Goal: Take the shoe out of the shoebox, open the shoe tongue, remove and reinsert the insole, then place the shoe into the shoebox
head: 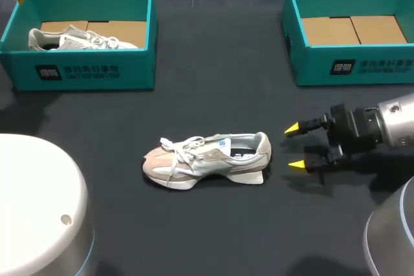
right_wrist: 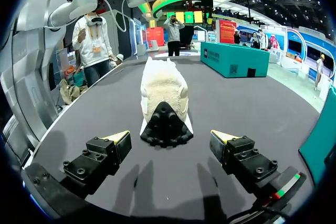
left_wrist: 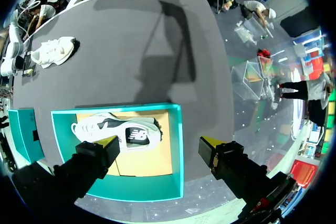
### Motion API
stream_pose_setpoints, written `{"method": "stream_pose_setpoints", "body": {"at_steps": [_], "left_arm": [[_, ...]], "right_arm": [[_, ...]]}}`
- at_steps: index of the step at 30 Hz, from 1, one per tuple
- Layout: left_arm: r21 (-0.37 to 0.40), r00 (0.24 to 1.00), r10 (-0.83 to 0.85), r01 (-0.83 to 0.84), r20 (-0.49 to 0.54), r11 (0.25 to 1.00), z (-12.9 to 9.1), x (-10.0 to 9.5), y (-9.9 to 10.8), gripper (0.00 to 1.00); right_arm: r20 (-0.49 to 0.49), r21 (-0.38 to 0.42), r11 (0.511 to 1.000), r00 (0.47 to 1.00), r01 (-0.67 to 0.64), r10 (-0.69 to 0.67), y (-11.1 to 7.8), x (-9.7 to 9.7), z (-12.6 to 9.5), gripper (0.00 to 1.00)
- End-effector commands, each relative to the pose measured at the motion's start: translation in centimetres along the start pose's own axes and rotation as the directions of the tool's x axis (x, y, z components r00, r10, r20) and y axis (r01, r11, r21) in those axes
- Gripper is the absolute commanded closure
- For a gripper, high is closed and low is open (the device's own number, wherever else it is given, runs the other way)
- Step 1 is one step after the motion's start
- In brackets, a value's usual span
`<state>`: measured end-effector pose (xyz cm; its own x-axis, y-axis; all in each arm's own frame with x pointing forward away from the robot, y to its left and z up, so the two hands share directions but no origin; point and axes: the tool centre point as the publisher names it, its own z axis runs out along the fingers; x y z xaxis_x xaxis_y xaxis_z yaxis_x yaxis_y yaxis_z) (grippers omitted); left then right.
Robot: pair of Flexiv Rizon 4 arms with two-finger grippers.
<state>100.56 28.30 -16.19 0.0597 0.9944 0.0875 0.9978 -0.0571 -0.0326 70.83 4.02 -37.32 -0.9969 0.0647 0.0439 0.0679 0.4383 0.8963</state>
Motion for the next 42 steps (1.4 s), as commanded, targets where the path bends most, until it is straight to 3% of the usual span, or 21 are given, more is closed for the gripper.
{"method": "stream_pose_setpoints", "body": {"at_steps": [1,9,30,42], "left_arm": [[0.0,1.0,0.001,-0.001,-0.001,1.0,0.0,0.1,0.0,0.0],[0.0,1.0,0.001,-0.001,-0.001,1.0,0.0,0.1,0.0,0.0],[0.0,1.0,0.001,-0.001,-0.001,1.0,0.0,0.1,0.0,0.0],[0.0,1.0,0.001,-0.001,-0.001,1.0,0.0,0.1,0.0,0.0]], "right_arm": [[0.021,-0.011,1.0,1.0,0.0,0.001,0.0,0.5,0.9,0.0],[0.07,-0.05,0.999,0.997,-0.017,0.02,0.0,1.1,1.8,0.0],[0.078,-0.093,0.996,0.997,0.007,0.0,0.8,1.4,4.4,0.0],[0.054,-0.106,0.994,0.998,0.023,-0.017,0.9,0.6,5.8,0.0]]}}
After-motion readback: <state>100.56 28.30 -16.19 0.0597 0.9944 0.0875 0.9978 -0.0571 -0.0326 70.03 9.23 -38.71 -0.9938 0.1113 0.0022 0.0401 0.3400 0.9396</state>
